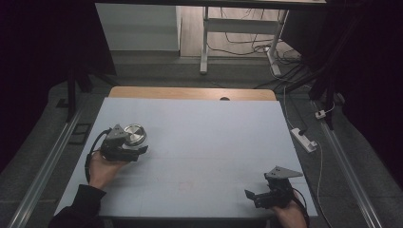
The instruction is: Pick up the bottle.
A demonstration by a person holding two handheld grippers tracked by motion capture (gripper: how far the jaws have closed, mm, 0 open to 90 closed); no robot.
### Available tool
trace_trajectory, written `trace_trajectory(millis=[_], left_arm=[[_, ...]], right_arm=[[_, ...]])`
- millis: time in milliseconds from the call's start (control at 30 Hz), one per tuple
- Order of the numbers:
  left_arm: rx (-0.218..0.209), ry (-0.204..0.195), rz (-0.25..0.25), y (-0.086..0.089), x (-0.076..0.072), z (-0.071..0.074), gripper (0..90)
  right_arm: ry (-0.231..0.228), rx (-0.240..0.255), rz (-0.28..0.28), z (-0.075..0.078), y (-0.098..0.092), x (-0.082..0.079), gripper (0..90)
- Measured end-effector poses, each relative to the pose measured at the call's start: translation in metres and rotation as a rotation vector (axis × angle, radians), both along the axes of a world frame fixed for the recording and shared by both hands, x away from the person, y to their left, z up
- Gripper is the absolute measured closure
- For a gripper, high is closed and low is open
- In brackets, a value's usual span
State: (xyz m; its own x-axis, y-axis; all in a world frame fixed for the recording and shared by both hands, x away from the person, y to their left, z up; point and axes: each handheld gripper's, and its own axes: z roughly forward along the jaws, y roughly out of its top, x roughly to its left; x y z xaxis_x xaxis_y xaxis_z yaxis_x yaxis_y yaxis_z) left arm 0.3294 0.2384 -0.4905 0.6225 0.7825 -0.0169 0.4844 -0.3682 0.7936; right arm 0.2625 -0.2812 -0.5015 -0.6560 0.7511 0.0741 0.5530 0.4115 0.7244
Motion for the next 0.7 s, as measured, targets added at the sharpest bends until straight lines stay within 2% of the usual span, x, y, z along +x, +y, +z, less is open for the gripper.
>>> trace_trajectory(millis=[700], left_arm=[[0.017,-0.006,-0.142,-0.052,0.006,0.016,15.4]], right_arm=[[0.000,0.002,0.002,0.000,0.000,0.000,0.0]])
